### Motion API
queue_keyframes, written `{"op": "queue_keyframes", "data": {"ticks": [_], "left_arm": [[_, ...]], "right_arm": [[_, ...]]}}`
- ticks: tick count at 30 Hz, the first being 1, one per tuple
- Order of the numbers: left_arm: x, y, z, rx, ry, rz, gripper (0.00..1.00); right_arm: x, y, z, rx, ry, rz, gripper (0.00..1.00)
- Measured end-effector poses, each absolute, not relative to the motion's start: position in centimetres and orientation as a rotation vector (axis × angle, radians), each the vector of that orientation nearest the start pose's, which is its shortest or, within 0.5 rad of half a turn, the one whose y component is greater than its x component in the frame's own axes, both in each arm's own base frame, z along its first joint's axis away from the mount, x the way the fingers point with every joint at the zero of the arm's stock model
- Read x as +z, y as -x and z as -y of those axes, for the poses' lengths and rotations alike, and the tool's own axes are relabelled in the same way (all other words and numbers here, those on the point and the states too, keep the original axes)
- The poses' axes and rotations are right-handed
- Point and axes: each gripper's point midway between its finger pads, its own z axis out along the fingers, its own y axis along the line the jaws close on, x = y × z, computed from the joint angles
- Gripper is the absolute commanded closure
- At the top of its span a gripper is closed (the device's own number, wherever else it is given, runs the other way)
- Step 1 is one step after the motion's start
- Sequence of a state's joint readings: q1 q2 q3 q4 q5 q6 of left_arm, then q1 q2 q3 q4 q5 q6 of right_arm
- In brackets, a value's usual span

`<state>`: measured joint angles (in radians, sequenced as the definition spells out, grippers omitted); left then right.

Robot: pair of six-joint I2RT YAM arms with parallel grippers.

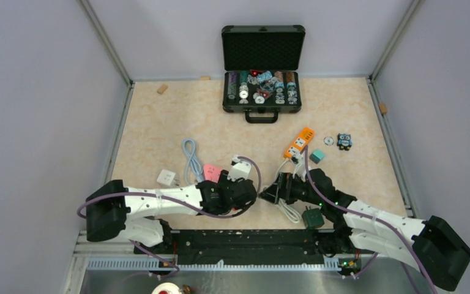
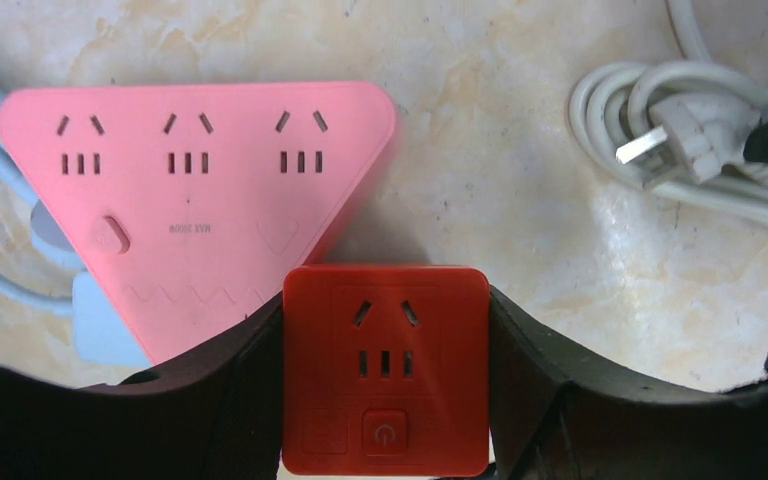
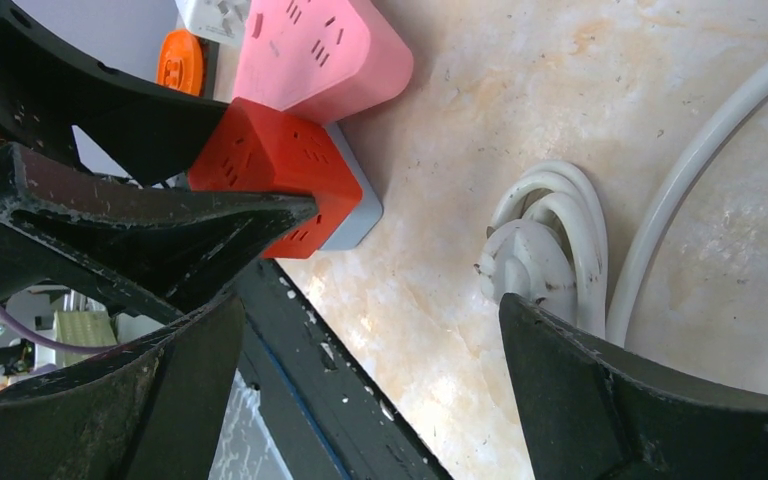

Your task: Insert the plug

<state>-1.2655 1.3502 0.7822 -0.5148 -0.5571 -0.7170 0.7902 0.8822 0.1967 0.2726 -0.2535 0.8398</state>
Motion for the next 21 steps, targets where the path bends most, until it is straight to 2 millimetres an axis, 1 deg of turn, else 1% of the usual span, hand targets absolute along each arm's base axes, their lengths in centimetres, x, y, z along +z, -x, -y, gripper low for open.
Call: {"op": "queue_keyframes", "data": {"ticks": [3, 7, 12, 13, 15, 18, 19, 20, 21], "left_arm": [[6.3, -15.7, 25.8, -0.126, -0.428, -2.346, 1.0], [5.8, -15.1, 27.4, -0.206, -0.379, -2.33, 1.0], [5.8, -14.2, 27.4, -0.254, -0.338, -2.286, 1.0], [5.9, -14.0, 27.4, -0.266, -0.33, -2.275, 0.96], [6.1, -13.5, 27.3, -0.282, -0.325, -2.263, 0.74], [6.5, -13.2, 27.2, -0.286, -0.329, -2.254, 0.51], [6.6, -13.0, 27.2, -0.279, -0.339, -2.257, 0.32], [6.6, -12.9, 27.1, -0.271, -0.348, -2.26, 0.06], [6.6, -12.7, 27.0, -0.261, -0.362, -2.266, 0.02]], "right_arm": [[8.8, -14.7, -25.4, 1.24, 0.129, -2.219, 0.06], [8.9, -14.7, -25.4, 1.242, 0.129, -2.215, 0.06], [8.9, -14.6, -25.2, 1.24, 0.129, -2.217, 0.05], [9.0, -14.6, -25.2, 1.239, 0.129, -2.216, 0.05], [9.0, -14.6, -25.2, 1.238, 0.127, -2.214, 0.05], [9.1, -14.6, -25.1, 1.235, 0.125, -2.212, 0.05], [9.1, -14.6, -25.0, 1.234, 0.125, -2.213, 0.04], [9.2, -14.6, -25.0, 1.234, 0.124, -2.211, 0.04], [9.2, -14.6, -25.0, 1.233, 0.123, -2.207, 0.04]]}}
